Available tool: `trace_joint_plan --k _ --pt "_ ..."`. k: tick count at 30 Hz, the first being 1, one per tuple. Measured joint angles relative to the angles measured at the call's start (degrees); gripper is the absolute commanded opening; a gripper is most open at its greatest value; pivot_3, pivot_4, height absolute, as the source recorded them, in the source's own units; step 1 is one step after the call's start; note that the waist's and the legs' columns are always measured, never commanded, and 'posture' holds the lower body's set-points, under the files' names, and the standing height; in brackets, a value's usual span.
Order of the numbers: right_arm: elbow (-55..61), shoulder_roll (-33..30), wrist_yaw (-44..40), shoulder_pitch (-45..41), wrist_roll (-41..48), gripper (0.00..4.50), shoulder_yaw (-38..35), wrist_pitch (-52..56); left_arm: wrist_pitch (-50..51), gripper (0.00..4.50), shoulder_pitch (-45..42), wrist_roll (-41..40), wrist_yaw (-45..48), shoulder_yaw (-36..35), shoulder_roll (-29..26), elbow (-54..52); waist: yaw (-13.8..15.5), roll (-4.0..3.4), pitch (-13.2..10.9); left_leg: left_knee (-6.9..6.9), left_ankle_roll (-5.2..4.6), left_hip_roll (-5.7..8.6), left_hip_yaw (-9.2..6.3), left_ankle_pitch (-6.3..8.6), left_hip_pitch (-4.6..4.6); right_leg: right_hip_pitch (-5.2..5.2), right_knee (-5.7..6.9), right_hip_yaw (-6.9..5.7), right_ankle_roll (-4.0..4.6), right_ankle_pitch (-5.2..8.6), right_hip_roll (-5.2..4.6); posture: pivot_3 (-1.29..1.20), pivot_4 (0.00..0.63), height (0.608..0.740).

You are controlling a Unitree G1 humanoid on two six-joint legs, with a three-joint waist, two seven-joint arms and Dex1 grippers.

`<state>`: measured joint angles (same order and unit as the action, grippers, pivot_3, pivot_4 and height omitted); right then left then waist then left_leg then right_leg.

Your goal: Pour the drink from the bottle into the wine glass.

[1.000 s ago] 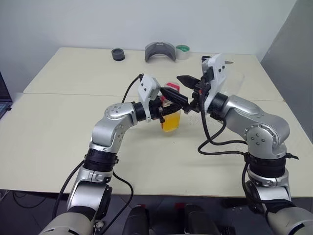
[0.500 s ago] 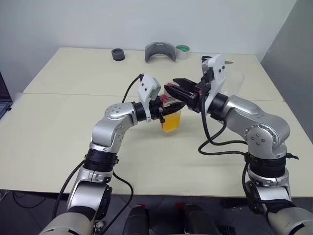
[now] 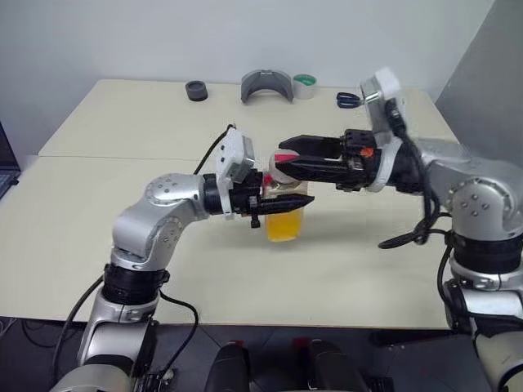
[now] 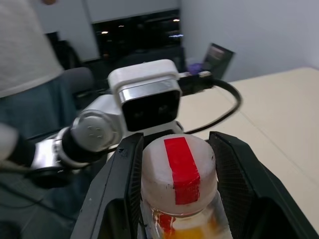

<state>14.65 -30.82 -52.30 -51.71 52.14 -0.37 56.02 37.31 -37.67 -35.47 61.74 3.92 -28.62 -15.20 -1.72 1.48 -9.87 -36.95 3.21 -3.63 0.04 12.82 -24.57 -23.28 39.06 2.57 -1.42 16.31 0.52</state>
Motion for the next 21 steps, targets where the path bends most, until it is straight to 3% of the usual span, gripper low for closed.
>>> trace_joint_plan --k 2,10,16,21 --pt "-1.4 -0.4 -2.3 -0.8 -0.4 1.75 0.6 -0.8 0.0 1.79 -0.6 -0.4 0.7 0.2 -0.5 0.1 0.0 0.0 0.0 0.0 0.0 0.0 0.0 0.0 0.0 0.0 0.01 0.0 0.0 0.0 0.0 0.0 0.15 0.74" --pt "-0.8 -5.4 0.6 2.2 1.1 4.48 -4.2 2.4 -6.8 1.79 -1.7 4.4 1.8 0.9 -1.6 6.7 0.1 0.0 0.0 0.01 0.0 0.01 0.02 0.0 -0.01 -0.01 -0.02 0.01 0.01 0.0 -0.01 0.0 0.15 0.74" --pt "9.1 -2.4 15.9 7.4 3.3 4.48 -9.9 4.4 -11.6 1.79 -1.6 8.7 -0.7 0.9 0.2 13.6 0.0 -0.01 0.0 0.01 0.0 -0.01 0.01 0.0 -0.02 -0.04 0.02 0.02 0.01 0.01 0.01 0.0 0.15 0.74" --pt "16.4 7.6 30.8 9.0 -1.8 4.48 -5.1 2.9 -15.6 1.79 -5.1 11.7 -4.2 1.0 5.6 20.3 0.0 -0.02 0.0 0.0 0.0 -0.01 -0.01 0.0 -0.06 -0.05 0.04 0.01 0.01 0.01 0.02 0.0 0.15 0.74"
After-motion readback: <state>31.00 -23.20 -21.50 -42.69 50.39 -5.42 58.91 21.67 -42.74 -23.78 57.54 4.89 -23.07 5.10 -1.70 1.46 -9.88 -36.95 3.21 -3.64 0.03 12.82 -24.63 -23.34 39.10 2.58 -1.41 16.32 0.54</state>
